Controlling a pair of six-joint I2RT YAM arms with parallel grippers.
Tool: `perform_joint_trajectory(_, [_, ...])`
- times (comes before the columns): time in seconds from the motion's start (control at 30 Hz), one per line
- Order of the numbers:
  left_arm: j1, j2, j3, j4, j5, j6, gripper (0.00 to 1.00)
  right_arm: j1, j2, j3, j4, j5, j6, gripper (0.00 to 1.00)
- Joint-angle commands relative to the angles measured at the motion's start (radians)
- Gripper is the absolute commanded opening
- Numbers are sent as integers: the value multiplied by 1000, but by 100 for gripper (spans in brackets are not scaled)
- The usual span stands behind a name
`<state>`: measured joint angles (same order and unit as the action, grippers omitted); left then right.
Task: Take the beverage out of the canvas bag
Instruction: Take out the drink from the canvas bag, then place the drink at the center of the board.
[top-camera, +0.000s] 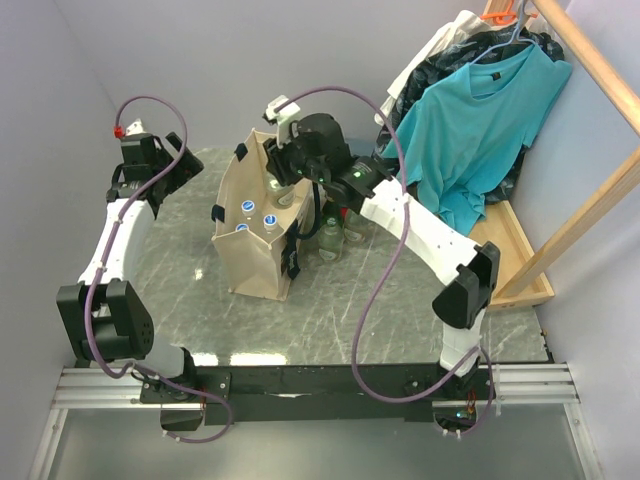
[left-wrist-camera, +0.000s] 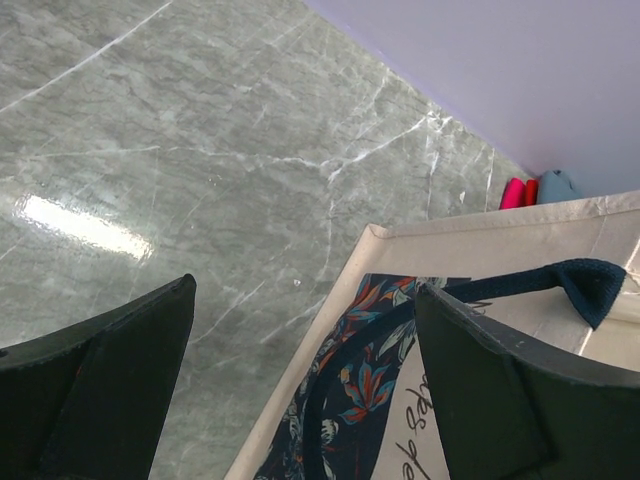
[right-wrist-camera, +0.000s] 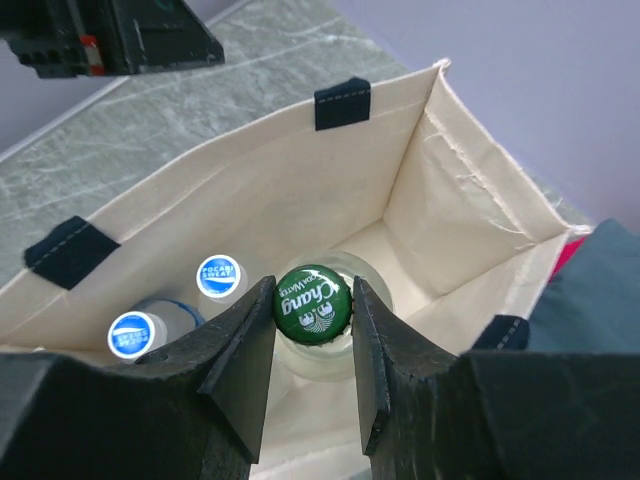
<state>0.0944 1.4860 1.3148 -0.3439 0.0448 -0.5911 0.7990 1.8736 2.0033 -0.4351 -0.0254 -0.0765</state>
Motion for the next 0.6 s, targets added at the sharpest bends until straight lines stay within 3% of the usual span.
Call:
perform_joint_trajectory(0.0, [-7, -62, -2, 37, 6, 4, 96, 16, -155, 25, 193, 24, -29, 0])
perform_joint_trajectory(0.57, [-24, -72, -9, 43, 18, -3, 96, 54, -278, -47, 245, 127, -66, 0])
